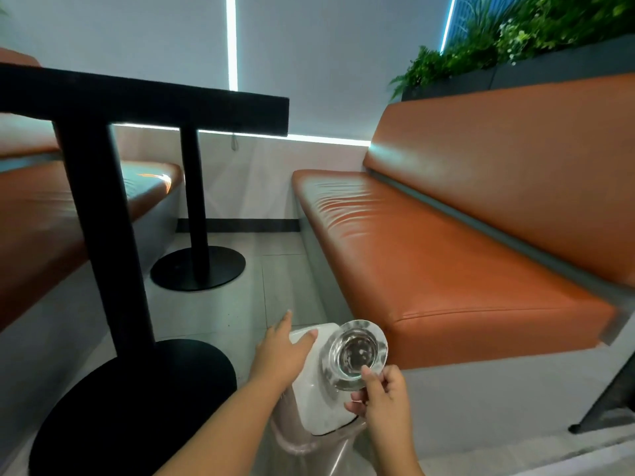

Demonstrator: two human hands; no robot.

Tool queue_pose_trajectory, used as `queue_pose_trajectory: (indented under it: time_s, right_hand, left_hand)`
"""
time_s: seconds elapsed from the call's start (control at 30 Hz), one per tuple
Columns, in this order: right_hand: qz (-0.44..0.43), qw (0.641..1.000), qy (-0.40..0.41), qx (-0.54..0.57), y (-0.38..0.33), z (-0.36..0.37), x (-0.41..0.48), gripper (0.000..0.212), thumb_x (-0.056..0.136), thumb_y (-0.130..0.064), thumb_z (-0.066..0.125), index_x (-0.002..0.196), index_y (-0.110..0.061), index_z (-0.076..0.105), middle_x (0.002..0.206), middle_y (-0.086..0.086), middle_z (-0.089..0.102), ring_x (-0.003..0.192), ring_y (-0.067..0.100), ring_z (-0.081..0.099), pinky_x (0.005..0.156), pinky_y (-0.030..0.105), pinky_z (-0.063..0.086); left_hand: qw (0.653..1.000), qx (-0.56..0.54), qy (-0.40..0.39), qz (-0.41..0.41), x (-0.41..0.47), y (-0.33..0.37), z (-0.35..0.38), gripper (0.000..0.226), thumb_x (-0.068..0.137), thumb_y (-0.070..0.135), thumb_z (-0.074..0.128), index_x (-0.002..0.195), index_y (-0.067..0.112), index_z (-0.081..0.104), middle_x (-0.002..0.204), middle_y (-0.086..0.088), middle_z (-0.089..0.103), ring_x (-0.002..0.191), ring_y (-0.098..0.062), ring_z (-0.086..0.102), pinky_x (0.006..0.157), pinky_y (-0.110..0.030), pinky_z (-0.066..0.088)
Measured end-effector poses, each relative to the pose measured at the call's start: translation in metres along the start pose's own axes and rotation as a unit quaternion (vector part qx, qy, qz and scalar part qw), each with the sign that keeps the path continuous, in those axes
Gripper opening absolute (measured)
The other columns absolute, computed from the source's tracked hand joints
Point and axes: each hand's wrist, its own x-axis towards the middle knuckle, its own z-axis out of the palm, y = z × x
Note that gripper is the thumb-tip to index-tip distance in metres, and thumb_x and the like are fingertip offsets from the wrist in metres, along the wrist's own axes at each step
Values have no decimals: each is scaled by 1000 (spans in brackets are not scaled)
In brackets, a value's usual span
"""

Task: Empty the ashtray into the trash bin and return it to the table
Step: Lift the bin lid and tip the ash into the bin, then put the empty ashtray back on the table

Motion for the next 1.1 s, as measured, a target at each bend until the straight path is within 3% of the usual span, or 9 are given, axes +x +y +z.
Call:
queue_pose_trajectory:
  time_s: [0.13,0.23,0.4,0.47,0.57,0.63,0.7,0.8,1.1]
  right_hand:
    - [70,991,2,111,-5,4,1,21,91,-11,55,73,-9,43,51,6,53,42,11,50,38,26,50]
    - [100,973,13,206,-11,5,8,21,91,-11,54,73,-11,42,50,6,50,38,10,48,34,24,45]
    - [139,951,51,271,-28,14,19,16,95,-17,47,83,-7,50,44,4,50,34,9,45,31,20,40]
    - [144,971,65,178,-33,17,27,18,96,-11,44,99,3,55,51,10,53,42,14,46,45,28,45]
    - [111,988,99,-36,-74,24,49,28,93,-2,46,117,9,54,96,25,64,76,29,57,79,33,42]
    - [118,985,118,-31,-127,31,57,34,90,-3,52,124,2,54,111,24,64,99,32,60,91,33,39]
    - [138,984,108,11,-191,34,56,31,91,-11,54,121,-5,57,101,18,68,89,27,62,80,29,46]
    - [138,979,134,68,-299,46,49,31,93,-20,45,75,-2,62,43,8,51,34,18,42,32,23,34]
    - [70,997,19,19,-596,181,37,28,94,-20,42,70,-9,54,49,4,43,37,13,37,38,22,30]
  left_hand:
    - [998,-47,-27,-25,-12,26,5,43,84,55,45,106,26,68,114,-3,68,108,-27,60,98,-42,46]
    - [996,-88,-19,-24,-12,43,6,22,86,27,49,72,19,64,90,-10,71,89,-30,63,86,-38,51]
    - [993,-98,61,24,-11,83,7,16,87,17,46,72,16,50,66,-2,54,61,-19,49,55,-33,39]
    - [991,-94,82,52,-14,103,11,17,88,21,46,71,16,46,61,1,51,53,-15,45,48,-30,31]
    - [990,-87,96,50,-13,149,1,20,90,27,43,73,19,46,61,-2,56,52,-16,49,48,-32,34]
    - [991,-91,98,30,-16,185,-21,21,91,28,41,72,21,43,60,-1,56,52,-15,49,49,-31,34]
    - [990,-103,96,11,-22,225,-47,21,92,27,42,72,21,44,60,2,54,53,-15,48,49,-31,33]
    - [980,-168,103,-5,-30,303,-103,17,90,24,49,75,16,49,67,-1,57,59,-16,51,54,-31,39]
    - [953,-264,136,-57,-24,478,-354,11,82,14,51,86,8,58,84,-13,66,74,-28,64,63,-35,51]
